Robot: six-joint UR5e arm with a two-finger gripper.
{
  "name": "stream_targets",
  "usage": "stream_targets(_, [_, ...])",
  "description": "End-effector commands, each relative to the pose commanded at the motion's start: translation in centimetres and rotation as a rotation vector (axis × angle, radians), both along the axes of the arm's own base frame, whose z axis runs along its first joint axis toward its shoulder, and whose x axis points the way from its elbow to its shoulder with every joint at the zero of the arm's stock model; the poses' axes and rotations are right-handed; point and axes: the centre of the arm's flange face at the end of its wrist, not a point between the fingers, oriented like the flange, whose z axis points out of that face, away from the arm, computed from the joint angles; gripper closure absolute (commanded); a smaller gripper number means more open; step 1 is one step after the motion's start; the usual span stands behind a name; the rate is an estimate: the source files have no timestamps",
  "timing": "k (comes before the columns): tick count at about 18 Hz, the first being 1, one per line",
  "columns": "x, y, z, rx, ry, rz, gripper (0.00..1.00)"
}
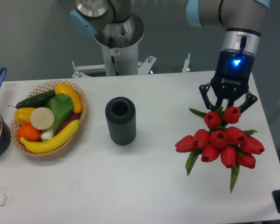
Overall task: Insert the flowers into the vase
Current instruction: 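Carry the held red tulip bunch with the gripper over the black vase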
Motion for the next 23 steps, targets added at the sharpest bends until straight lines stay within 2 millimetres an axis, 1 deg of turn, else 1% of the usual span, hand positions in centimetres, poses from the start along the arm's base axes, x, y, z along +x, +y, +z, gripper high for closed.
stream_targets(3, [0.2,0.4,-0.9,0.002,0.012,-0.008,0.82])
stream_targets(4, [0.3,0.9,-0.8,0.004,0.018,-0.016,0.82])
stream_targets(5, [0.5,1.5,-1.2,0.002,0.013,-0.026,0.82])
stream_targets(7, [0.5,1.4,-1.7,-0.002,0.005,-0.025,0.82])
stream_targets(10, [0.5,1.7,-1.8,-0.002,0.005,-0.031,0.82])
stream_targets(12, [1.4,2.7,-2.5,-0.007,-0.004,-0.053,0.82])
stream_targets(15, [2.8,4.4,-2.2,0.019,0.000,-0.101,0.82])
stream_targets(19, [4.2,5.0,-2.2,0.146,-0.017,-0.213,0.82])
stream_targets(21, [5.1,4.7,-3.4,0.209,-0.048,-0.265,0.82])
stream_targets(23, [6.6,4.3,-4.3,0.273,-0.065,-0.317,0.82])
